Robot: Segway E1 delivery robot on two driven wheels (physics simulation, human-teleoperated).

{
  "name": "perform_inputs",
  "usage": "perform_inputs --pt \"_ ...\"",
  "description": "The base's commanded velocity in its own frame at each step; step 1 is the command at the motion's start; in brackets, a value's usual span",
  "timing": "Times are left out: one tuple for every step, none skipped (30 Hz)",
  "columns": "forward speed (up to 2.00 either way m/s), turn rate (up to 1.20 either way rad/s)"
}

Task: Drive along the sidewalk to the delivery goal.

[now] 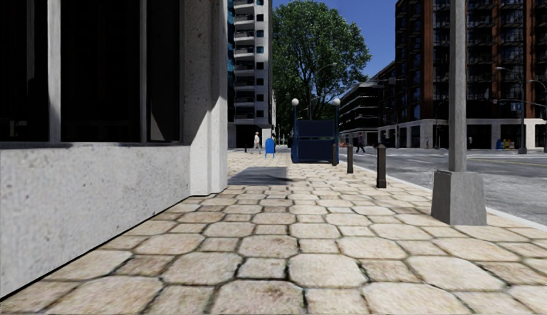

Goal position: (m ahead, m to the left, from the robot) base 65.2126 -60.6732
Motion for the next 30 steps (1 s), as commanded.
perform_inputs --pt "2.00 0.00" --pt "2.00 0.00" --pt "2.00 0.00" --pt "2.00 0.00" --pt "2.00 0.00" --pt "2.00 0.00" --pt "2.00 0.00" --pt "2.00 0.00" --pt "2.00 0.00" --pt "2.00 0.00" --pt "2.00 0.00" --pt "2.00 0.00" --pt "2.00 0.00" --pt "2.00 0.00" --pt "2.00 0.00" --pt "2.00 0.00" --pt "2.00 0.00" --pt "2.00 0.00" --pt "2.00 0.00" --pt "2.00 0.00" --pt "2.00 0.00" --pt "2.00 0.00" --pt "2.00 0.00" --pt "2.00 0.00" --pt "2.00 0.00" --pt "2.00 0.00" --pt "2.00 0.00" --pt "2.00 0.00" --pt "2.00 0.00" --pt "2.00 0.00"
